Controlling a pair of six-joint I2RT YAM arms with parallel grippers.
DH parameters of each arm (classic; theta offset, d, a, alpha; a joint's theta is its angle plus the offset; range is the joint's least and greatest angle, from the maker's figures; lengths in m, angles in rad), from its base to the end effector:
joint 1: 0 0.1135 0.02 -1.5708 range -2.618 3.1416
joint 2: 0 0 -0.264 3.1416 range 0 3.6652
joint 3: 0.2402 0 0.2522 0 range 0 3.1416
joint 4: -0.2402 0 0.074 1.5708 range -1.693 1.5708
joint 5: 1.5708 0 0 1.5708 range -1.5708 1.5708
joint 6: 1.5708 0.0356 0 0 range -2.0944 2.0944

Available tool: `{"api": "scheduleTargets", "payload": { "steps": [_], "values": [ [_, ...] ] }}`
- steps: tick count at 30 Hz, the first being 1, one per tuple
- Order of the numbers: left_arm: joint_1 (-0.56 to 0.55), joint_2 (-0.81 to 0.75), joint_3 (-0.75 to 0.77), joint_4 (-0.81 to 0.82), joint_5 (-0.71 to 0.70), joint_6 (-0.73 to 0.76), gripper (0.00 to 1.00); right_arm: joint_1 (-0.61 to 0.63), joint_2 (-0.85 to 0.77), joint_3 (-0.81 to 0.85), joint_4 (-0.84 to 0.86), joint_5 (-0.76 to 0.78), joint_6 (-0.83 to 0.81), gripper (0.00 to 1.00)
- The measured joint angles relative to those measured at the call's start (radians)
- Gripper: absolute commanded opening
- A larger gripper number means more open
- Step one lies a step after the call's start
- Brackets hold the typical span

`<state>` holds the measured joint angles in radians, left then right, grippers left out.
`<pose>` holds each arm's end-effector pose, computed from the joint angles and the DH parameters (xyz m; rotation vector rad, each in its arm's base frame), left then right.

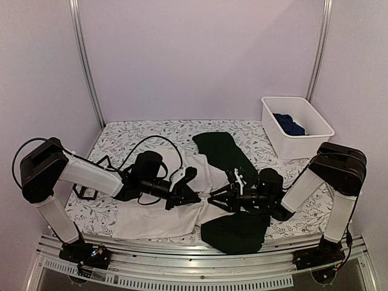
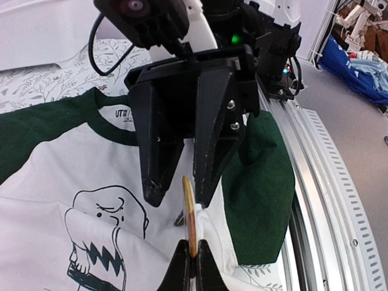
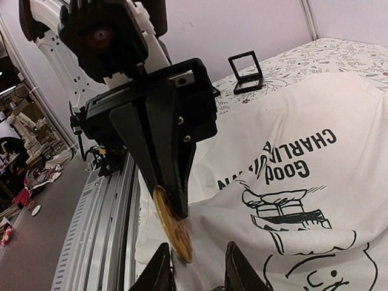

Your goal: Pin the brooch onto the clothing

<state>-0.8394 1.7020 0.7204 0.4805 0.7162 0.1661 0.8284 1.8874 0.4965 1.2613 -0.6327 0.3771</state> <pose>0.2023 -0.2605 0.1565 1.4105 1.6052 -1.1452 0.1920 0.2404 0.1208 -0.9171 1.6569 1.3969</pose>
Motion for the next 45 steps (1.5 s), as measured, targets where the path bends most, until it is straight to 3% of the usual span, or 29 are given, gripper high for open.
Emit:
{"api": "scheduleTargets", "payload": {
  "steps": [4,6,7,8,10,12,16,19,20,22,23,25,28,32,37,45],
  "values": [
    [-0.002,0.0,0.0,-0.015,-0.03,0.055,0.0,-0.002,-0.042,-0.011,-0.042,0.0,-0.019,0.36],
    [-0.006,0.0,0.0,-0.039,-0.069,0.143,0.0,-0.005,-0.093,-0.014,-0.098,0.016,-0.027,0.37],
    [-0.01,-0.001,0.0,-0.053,-0.1,0.206,0.05,-0.007,-0.124,-0.013,-0.134,0.028,-0.03,0.37],
    [-0.015,-0.002,0.0,-0.069,-0.128,0.283,0.16,-0.009,-0.169,-0.003,-0.215,0.067,-0.032,0.37],
    [-0.032,-0.01,0.0,-0.11,-0.179,0.481,0.49,-0.016,-0.254,0.047,-0.422,0.185,-0.029,0.35],
    [-0.051,-0.022,0.0,-0.162,-0.219,0.706,0.71,-0.033,-0.311,0.117,-0.599,0.286,-0.008,0.33],
    [-0.089,-0.119,-0.056,-0.276,-0.304,1.257,0.84,-0.087,-0.385,0.273,-1.004,0.535,0.082,0.36],
    [-0.092,-0.285,-0.196,-0.288,-0.36,1.523,0.83,-0.107,-0.391,0.377,-1.271,0.688,0.144,0.37],
    [-0.092,-0.35,-0.231,-0.318,-0.382,1.576,0.77,-0.11,-0.388,0.407,-1.351,0.731,0.162,0.34],
    [-0.092,-0.483,-0.238,-0.463,-0.441,1.606,0.46,-0.112,-0.375,0.447,-1.455,0.773,0.179,0.24],
    [-0.085,-0.535,-0.211,-0.56,-0.468,1.589,0.37,-0.115,-0.358,0.464,-1.494,0.787,0.183,0.14],
    [-0.071,-0.579,-0.136,-0.729,-0.526,1.53,0.32,-0.123,-0.301,0.497,-1.554,0.788,0.188,0.05],
    [-0.053,-0.574,-0.08,-0.925,-0.623,1.441,0.31,-0.137,-0.189,0.552,-1.603,0.76,0.158,0.0],
    [-0.031,-0.567,-0.185,-1.036,-0.72,1.401,0.3,-0.154,0.01,0.672,-1.661,0.724,0.109,0.0],
    [0.065,-0.563,-0.271,-1.031,-0.789,1.482,0.32,-0.195,0.177,0.875,-1.698,0.732,0.042,0.0],
    [0.337,-0.533,-0.281,-0.95,-0.826,1.725,0.37,-0.4,0.409,1.227,-1.75,0.733,-0.098,0.0]
  ]
}}
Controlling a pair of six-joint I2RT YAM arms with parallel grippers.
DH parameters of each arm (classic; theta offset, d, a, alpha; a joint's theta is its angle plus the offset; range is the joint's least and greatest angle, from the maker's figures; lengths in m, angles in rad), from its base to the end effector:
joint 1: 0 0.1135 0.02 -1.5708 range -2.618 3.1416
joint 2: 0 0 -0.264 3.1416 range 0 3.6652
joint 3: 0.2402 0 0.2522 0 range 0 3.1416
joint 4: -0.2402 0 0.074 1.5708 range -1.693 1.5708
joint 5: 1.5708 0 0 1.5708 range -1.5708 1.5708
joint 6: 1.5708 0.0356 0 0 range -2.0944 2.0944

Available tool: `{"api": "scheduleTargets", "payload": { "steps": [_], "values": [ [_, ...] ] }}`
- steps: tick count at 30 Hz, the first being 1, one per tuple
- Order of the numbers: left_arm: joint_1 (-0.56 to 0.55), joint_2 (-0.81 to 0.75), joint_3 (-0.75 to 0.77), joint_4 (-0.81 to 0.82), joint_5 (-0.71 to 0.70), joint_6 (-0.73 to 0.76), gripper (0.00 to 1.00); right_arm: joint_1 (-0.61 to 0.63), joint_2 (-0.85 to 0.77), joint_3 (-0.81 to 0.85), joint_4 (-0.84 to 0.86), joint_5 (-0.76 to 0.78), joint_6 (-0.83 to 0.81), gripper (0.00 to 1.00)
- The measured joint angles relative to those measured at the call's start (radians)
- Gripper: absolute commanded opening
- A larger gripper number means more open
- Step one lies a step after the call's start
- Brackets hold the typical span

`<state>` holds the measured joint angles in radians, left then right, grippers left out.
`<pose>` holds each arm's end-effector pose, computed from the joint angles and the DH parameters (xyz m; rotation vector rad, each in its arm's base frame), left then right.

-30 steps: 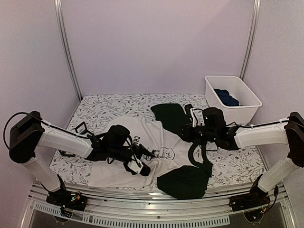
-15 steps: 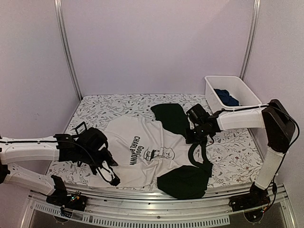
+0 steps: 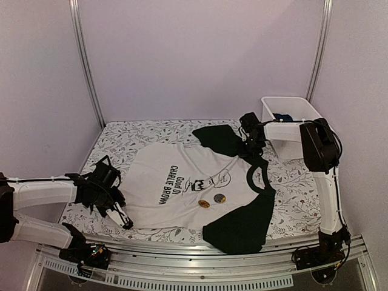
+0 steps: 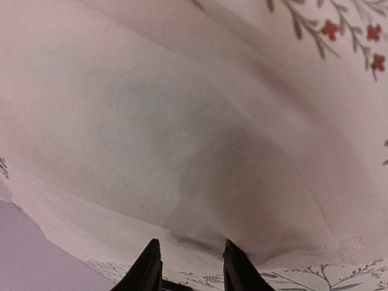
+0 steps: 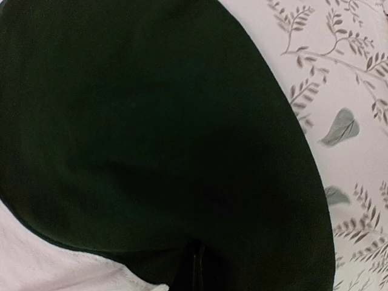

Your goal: Pin the brooch onto the clothing

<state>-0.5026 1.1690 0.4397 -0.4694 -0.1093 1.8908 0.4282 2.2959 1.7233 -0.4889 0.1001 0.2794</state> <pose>0.1589 -0.0829 0.1361 2.6773 1.0830 0.4692 0.4444 0.1989 0.1333 -0.1611 2.6231 0.1135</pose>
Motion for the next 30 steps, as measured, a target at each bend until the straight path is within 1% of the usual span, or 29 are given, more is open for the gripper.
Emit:
{"api": "scheduleTargets", "payload": {
  "steps": [3,5,6,8,10,13,15,17,20,21,24,27,30],
  "values": [
    [0.031,0.01,0.028,-0.049,0.007,0.039,0.45,-0.055,0.108,0.179,-0.029,0.0,-0.058,0.0],
    [0.035,-0.002,0.05,-0.119,0.035,0.042,0.53,-0.069,0.146,0.246,-0.047,-0.006,-0.087,0.0],
    [0.034,-0.011,0.062,-0.149,0.054,0.032,0.55,-0.069,0.154,0.264,-0.056,-0.007,-0.103,0.0],
    [0.026,-0.032,0.105,-0.216,0.103,-0.032,0.55,-0.061,0.154,0.269,-0.076,-0.006,-0.128,0.0],
    [0.018,-0.019,0.183,-0.261,0.136,-0.127,0.54,-0.046,0.146,0.269,-0.092,-0.002,-0.143,0.0],
    [0.012,0.081,0.389,-0.296,0.145,-0.326,0.51,-0.002,0.1,0.259,-0.125,0.004,-0.155,0.0],
    [0.017,0.163,0.535,-0.287,0.119,-0.44,0.48,0.037,0.017,0.211,-0.132,0.017,-0.153,0.0],
    [0.023,0.237,0.649,-0.289,0.076,-0.521,0.44,0.093,-0.11,0.13,-0.136,0.024,-0.134,0.0],
    [0.037,0.392,0.828,-0.301,0.006,-0.647,0.41,0.186,-0.306,-0.013,-0.123,0.019,-0.078,0.0],
    [0.044,0.473,0.918,-0.312,-0.019,-0.694,0.4,0.229,-0.383,-0.083,-0.118,0.012,-0.045,0.0],
    [0.06,0.684,1.117,-0.285,-0.083,-0.814,0.37,0.34,-0.524,-0.252,-0.106,-0.005,0.055,0.0],
    [0.072,0.898,1.29,-0.239,-0.139,-0.942,0.36,0.447,-0.573,-0.39,-0.145,-0.008,0.177,0.0],
    [0.082,1.037,1.337,-0.173,-0.179,-1.027,0.36,0.532,-0.573,-0.505,-0.214,-0.008,0.325,0.0]
  ]
}}
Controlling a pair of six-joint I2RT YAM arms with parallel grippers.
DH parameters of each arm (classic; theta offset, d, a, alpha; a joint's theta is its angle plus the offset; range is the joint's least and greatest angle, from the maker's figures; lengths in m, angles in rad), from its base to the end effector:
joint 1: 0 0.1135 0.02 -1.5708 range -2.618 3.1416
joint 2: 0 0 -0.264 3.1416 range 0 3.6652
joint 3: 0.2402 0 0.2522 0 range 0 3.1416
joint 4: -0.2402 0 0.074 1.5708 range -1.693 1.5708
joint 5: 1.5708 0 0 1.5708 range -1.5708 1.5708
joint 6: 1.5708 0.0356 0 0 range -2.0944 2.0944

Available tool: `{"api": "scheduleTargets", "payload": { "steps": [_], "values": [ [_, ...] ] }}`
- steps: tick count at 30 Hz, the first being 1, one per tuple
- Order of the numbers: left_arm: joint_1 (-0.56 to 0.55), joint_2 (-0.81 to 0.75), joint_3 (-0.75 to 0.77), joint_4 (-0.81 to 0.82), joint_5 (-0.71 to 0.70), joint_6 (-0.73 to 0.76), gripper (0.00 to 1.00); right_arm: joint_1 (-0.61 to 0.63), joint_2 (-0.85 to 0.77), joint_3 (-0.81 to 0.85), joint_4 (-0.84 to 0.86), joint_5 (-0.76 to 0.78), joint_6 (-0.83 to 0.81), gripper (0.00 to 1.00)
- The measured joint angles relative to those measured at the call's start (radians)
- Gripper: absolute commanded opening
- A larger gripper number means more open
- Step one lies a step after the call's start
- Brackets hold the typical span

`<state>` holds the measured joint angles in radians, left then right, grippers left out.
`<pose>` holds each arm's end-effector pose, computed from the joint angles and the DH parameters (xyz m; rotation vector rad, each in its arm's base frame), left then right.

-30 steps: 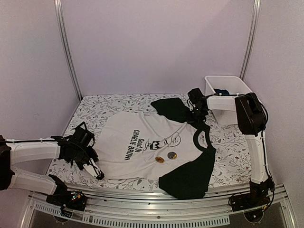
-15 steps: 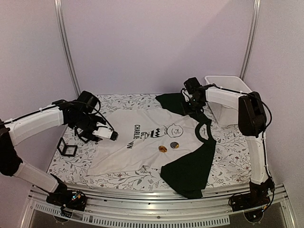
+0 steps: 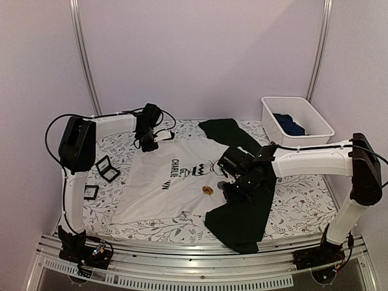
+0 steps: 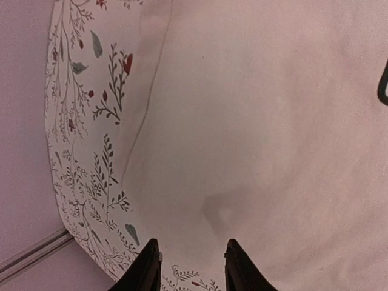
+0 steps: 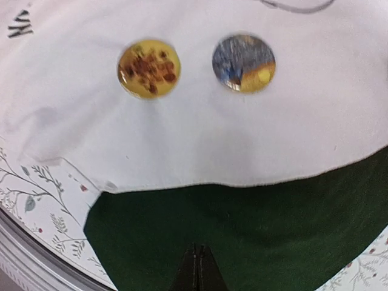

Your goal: Pin the brooch onto the clothing

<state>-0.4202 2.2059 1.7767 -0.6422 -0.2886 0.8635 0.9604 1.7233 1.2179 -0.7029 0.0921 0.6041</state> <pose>0.4388 -0.1850 0.1837 1.5188 2.1972 0.5280 0.1989 0.2786 0.2060 -0.4742 2.7676 0.2709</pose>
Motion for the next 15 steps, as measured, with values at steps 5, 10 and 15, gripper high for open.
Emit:
{"api": "scheduleTargets", "payload": {
  "steps": [5,10,15],
  "values": [
    [-0.004,0.114,-0.018,0.079,-0.091,-0.022,0.35,0.101,-0.039,-0.25,-0.037,-0.035,0.258,0.0],
    [-0.014,0.158,-0.019,0.22,-0.23,0.039,0.35,0.185,-0.174,-0.415,0.003,-0.092,0.492,0.0],
    [-0.01,0.201,-0.024,0.368,-0.345,0.121,0.35,0.245,-0.235,-0.481,0.026,-0.135,0.663,0.0]
  ]
}}
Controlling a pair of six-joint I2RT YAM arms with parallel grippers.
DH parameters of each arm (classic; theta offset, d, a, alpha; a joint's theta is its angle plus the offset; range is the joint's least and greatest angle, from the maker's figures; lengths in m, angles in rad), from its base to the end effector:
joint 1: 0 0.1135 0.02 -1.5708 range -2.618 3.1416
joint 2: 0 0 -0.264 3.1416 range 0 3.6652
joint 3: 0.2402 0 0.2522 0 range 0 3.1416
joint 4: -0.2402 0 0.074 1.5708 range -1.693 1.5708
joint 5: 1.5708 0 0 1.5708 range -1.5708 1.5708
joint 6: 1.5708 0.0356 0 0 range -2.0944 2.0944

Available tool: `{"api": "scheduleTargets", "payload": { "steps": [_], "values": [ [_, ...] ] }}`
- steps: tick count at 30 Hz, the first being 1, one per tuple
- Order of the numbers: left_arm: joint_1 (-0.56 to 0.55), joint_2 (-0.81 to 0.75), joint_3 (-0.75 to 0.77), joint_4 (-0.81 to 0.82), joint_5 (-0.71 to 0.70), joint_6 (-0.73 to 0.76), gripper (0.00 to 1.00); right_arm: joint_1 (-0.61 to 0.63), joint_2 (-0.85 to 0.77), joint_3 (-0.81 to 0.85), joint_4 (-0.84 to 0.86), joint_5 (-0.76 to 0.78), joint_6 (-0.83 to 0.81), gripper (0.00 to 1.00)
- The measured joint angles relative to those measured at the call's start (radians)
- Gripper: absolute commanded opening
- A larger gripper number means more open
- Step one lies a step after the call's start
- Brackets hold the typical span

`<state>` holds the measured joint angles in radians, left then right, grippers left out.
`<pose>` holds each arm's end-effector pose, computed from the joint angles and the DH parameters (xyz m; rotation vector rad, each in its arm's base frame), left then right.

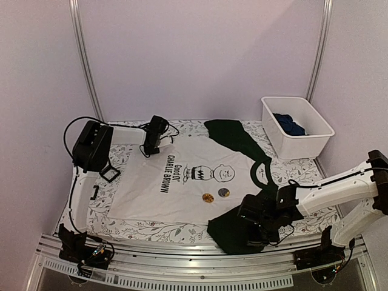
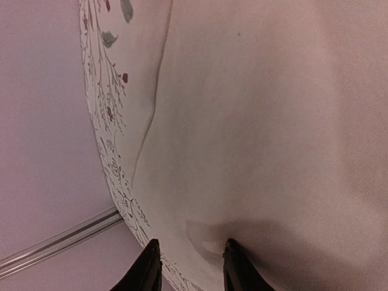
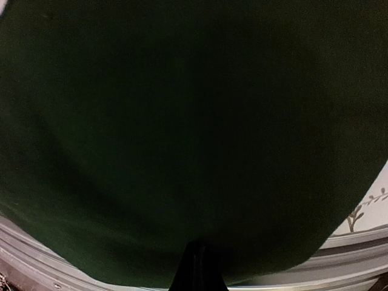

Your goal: Pin the brooch onto the clothing

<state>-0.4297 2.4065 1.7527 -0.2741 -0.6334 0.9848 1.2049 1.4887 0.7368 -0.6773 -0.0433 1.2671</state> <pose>0.4709 -0.1926 0.1070 1.4225 2.0858 1.0200 0.0822 0.2188 0.1446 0.0925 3.1260 0.2317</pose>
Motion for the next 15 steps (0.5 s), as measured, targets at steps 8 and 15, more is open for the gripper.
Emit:
{"api": "scheduleTargets", "payload": {
  "steps": [8,15],
  "values": [
    [0.005,0.007,-0.005,0.073,-0.015,0.029,0.56,-0.006,-0.051,0.017,-0.149,0.045,0.078,0.04],
    [-0.006,-0.136,-0.073,-0.045,0.124,-0.048,0.6,-0.298,-0.141,0.093,-0.119,0.183,-0.098,0.04]
  ]
}}
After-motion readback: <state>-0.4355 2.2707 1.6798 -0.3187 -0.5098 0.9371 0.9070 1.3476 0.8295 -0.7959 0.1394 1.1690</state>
